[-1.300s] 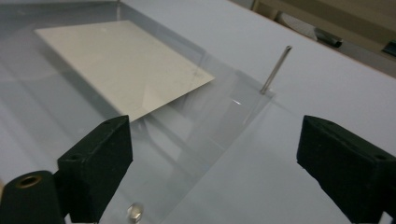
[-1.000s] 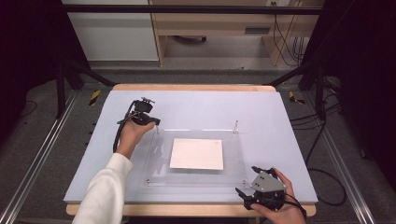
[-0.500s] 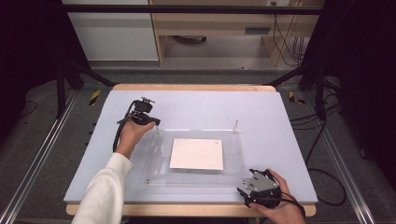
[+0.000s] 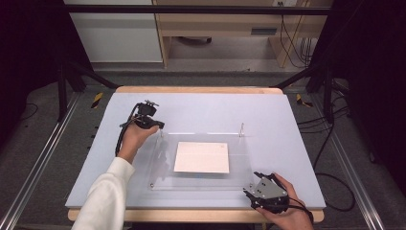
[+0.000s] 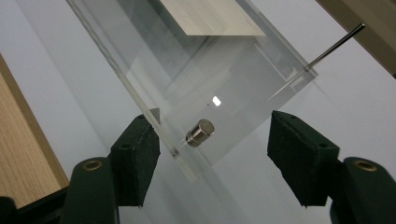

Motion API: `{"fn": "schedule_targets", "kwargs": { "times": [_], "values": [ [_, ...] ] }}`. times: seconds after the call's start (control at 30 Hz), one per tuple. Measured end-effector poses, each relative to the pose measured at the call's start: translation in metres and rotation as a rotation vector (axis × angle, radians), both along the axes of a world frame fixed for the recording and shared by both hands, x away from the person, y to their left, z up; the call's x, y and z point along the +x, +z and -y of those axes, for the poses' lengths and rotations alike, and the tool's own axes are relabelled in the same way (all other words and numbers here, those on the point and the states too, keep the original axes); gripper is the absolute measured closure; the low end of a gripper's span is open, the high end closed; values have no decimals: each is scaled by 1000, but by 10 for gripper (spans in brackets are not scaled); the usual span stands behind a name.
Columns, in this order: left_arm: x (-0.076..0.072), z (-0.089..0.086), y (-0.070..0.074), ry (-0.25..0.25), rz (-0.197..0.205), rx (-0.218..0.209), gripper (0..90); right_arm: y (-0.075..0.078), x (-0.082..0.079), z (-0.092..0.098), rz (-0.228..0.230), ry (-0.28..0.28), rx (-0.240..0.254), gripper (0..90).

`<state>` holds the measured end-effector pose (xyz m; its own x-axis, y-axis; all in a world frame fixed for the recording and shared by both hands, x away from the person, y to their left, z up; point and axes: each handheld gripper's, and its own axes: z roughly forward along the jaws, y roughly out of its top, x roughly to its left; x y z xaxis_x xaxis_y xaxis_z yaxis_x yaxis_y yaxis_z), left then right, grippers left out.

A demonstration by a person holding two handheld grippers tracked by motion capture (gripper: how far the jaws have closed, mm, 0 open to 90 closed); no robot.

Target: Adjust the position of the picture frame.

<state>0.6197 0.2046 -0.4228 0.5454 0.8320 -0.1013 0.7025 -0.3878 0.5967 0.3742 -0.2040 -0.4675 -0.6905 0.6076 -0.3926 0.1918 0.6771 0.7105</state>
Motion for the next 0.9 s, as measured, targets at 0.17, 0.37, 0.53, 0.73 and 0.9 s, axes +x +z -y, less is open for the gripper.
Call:
{"fn": "schedule_targets", "kwargs": {
  "times": [0.17,0.37,0.53,0.73,0.9],
  "values": [
    [0,0,0,2,2,1,847,1,0,-2,1,11,-5,409],
    [0,0,0,-5,2,-2,846,1,-1,-2,9,13,-6,449],
    [0,-1,-1,-4,7,-2,845,2,-2,-2,26,12,-14,460],
    [-1,1,-1,-7,21,10,842,3,-2,-3,38,14,-24,471],
    [-7,3,-2,-15,79,54,795,5,-4,-3,35,5,-23,483]
  ]
}}
